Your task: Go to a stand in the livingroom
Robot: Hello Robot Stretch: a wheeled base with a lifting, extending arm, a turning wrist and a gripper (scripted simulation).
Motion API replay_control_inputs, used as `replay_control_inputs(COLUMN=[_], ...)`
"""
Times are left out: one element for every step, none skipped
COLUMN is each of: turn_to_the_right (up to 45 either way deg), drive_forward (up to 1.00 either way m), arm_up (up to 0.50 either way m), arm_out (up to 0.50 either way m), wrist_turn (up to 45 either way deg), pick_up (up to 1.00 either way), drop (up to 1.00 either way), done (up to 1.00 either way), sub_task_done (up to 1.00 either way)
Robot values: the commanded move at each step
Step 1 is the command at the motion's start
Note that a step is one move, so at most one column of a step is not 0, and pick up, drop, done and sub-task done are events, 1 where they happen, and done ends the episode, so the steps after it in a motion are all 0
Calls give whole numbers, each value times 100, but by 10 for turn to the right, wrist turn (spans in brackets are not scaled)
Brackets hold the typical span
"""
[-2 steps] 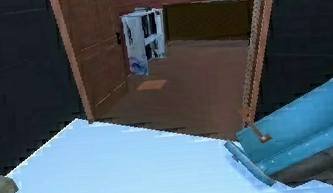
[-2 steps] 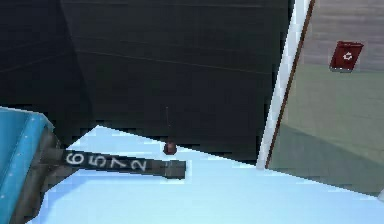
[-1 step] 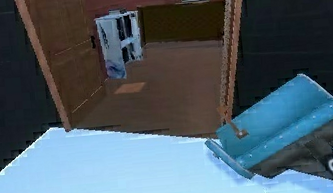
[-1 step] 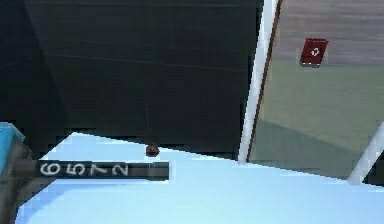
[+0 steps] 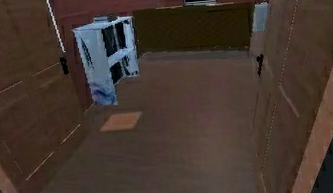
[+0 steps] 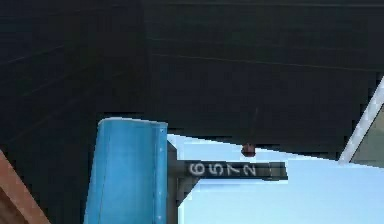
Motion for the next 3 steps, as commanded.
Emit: replay_control_inputs(turn_to_the_right=[0, -450, -240], drive_forward=[55, 0, 0], arm_up=[0, 0, 0], arm_out=[0, 0, 0], wrist_turn=[0, 0, 0], pick_up=[0, 0, 0], drop=[0, 0, 0], done=[0, 0, 0], sub_task_done=[0, 0, 0])
